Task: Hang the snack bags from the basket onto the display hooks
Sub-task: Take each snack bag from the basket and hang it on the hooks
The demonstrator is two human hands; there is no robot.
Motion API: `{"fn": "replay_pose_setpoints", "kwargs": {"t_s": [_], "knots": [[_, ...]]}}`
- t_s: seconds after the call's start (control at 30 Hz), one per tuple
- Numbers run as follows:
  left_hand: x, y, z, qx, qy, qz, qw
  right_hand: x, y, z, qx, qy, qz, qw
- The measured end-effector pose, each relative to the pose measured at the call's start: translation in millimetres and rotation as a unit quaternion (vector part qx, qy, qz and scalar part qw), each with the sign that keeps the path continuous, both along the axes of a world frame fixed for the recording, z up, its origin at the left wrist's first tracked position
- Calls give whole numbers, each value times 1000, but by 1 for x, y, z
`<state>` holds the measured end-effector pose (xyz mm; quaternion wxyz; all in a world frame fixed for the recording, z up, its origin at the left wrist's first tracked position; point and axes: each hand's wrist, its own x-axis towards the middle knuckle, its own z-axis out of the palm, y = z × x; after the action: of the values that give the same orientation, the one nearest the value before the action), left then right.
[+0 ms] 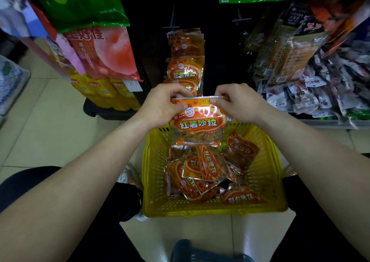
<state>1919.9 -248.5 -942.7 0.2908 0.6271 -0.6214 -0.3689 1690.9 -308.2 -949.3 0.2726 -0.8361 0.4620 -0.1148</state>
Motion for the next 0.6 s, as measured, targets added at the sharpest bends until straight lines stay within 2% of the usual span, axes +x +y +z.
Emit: {"fn": "replay_pose_setpoints", "kwargs": {"t_s": [0.33, 0.6], "knots": [[0, -2, -3, -14, -18, 11, 1000, 0, 0, 1, 3, 13, 10, 1000], [-6, 1, -11, -25, -40, -10, 999, 19, 16, 4, -36, 93, 89, 991]]}}
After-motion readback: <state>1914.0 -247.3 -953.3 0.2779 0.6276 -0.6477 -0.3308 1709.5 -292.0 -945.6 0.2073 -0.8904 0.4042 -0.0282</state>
